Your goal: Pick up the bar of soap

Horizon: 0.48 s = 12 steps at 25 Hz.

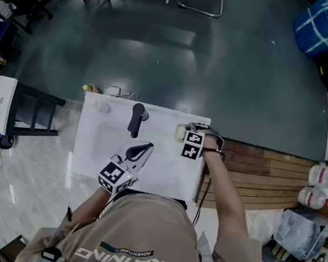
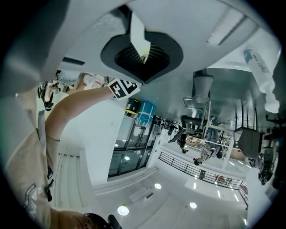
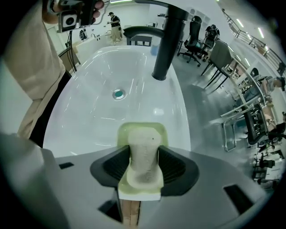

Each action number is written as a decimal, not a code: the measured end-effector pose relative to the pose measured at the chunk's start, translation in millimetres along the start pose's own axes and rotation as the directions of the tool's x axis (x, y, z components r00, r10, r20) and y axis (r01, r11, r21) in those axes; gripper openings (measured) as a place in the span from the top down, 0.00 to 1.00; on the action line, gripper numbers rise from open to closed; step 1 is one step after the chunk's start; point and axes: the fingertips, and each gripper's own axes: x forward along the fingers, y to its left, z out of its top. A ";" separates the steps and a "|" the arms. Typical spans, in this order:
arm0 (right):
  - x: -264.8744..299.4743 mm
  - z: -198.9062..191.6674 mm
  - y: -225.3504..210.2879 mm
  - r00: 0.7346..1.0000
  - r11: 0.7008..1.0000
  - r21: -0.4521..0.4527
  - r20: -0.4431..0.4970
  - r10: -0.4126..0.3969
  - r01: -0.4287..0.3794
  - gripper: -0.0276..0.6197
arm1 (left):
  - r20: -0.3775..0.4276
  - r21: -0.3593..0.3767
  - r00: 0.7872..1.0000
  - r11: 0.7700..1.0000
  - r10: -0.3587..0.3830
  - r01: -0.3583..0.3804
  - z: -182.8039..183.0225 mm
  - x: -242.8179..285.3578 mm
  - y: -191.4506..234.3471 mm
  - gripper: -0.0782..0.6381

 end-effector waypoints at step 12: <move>4.9 2.3 1.3 0.989 0.988 0.054 -0.003 0.148 -0.148 0.67 | 0.004 -0.022 1.000 1.000 -0.009 0.009 1.3 8.6 -0.9 0.90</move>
